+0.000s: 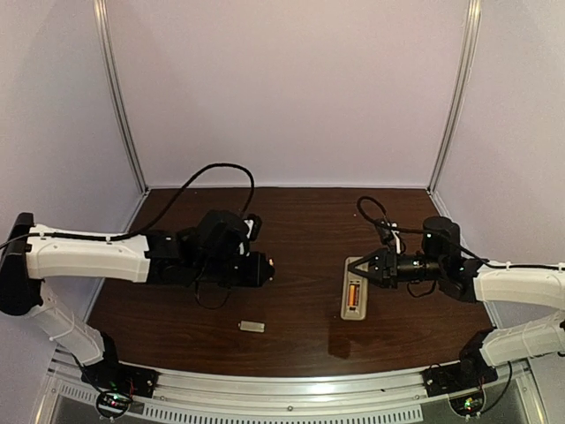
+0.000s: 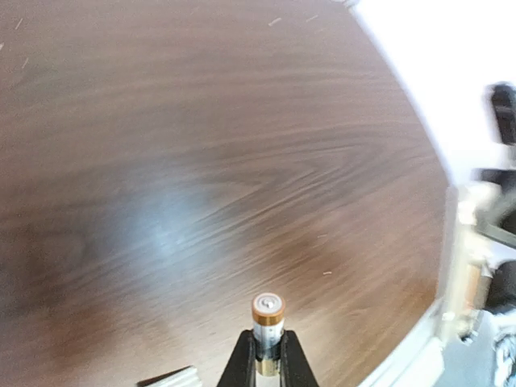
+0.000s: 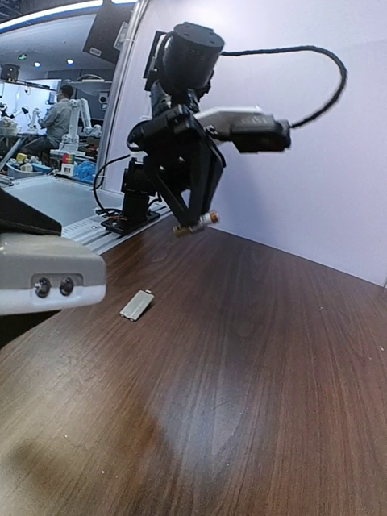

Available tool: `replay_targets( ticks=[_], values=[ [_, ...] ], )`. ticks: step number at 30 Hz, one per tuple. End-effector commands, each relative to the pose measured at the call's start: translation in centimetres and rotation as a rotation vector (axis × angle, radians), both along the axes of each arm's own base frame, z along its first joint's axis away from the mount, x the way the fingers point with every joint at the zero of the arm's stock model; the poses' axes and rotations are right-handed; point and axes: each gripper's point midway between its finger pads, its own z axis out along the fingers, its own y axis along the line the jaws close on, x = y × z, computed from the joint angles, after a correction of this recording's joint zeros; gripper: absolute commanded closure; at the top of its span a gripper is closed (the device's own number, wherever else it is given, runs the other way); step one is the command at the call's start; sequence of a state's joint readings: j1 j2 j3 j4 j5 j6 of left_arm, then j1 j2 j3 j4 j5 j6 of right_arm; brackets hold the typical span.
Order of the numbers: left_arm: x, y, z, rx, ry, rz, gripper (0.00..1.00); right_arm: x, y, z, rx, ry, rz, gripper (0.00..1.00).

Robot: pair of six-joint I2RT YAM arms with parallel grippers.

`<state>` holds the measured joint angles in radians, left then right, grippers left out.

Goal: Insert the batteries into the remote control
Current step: Pick up the battery from the center of the board, then place the battery in the battery compartment.

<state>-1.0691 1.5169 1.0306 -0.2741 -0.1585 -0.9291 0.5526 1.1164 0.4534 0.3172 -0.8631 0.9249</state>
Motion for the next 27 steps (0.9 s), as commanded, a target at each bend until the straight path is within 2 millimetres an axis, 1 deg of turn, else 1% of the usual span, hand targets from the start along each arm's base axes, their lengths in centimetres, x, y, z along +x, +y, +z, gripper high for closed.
replay_targets(
  ticks=[1, 3, 5, 9, 10, 13, 17, 21, 24, 27],
  values=[
    [-0.9, -3.0, 6.8, -0.244, -0.269, -0.219, 1.00, 1.9, 0.6, 1.4, 0.051, -0.039, -0.078, 1.00],
    [-2.0, -4.0, 7.6, -0.260, -0.285, -0.284, 1.00, 2.1, 1.3, 1.7, 0.059, -0.044, -0.079, 1.00],
    [-3.4, -5.6, 8.5, -0.299, -0.287, -0.357, 1.00, 2.3, 2.0, 2.0, 0.073, -0.044, -0.082, 1.00],
    [-4.9, -8.2, 8.8, -0.315, -0.290, -0.427, 1.00, 2.2, 3.3, 2.2, 0.084, -0.044, -0.085, 1.00],
    [-5.2, -8.8, 9.2, -0.324, -0.295, -0.442, 1.00, 2.2, 3.5, 2.3, 0.083, -0.044, -0.093, 1.00],
    [-6.0, -10.8, 8.5, -0.318, -0.280, -0.473, 1.00, 2.4, 3.7, 2.4, 0.092, -0.036, -0.119, 1.00],
    [-6.8, -12.6, 7.6, -0.308, -0.252, -0.495, 1.00, 2.2, 4.3, 2.9, 0.116, -0.040, -0.127, 1.00],
    [-6.4, -13.0, 7.0, -0.271, -0.247, -0.467, 1.00, 2.1, 4.3, 3.4, 0.149, -0.034, -0.133, 1.00],
    [-6.1, -13.2, 7.0, -0.252, -0.247, -0.458, 1.00, 2.1, 4.3, 3.8, 0.167, -0.031, -0.137, 1.00],
    [-5.2, -12.8, 6.3, -0.210, -0.252, -0.410, 1.00, 2.0, 4.3, 4.3, 0.195, -0.027, -0.131, 1.00]
  ],
)
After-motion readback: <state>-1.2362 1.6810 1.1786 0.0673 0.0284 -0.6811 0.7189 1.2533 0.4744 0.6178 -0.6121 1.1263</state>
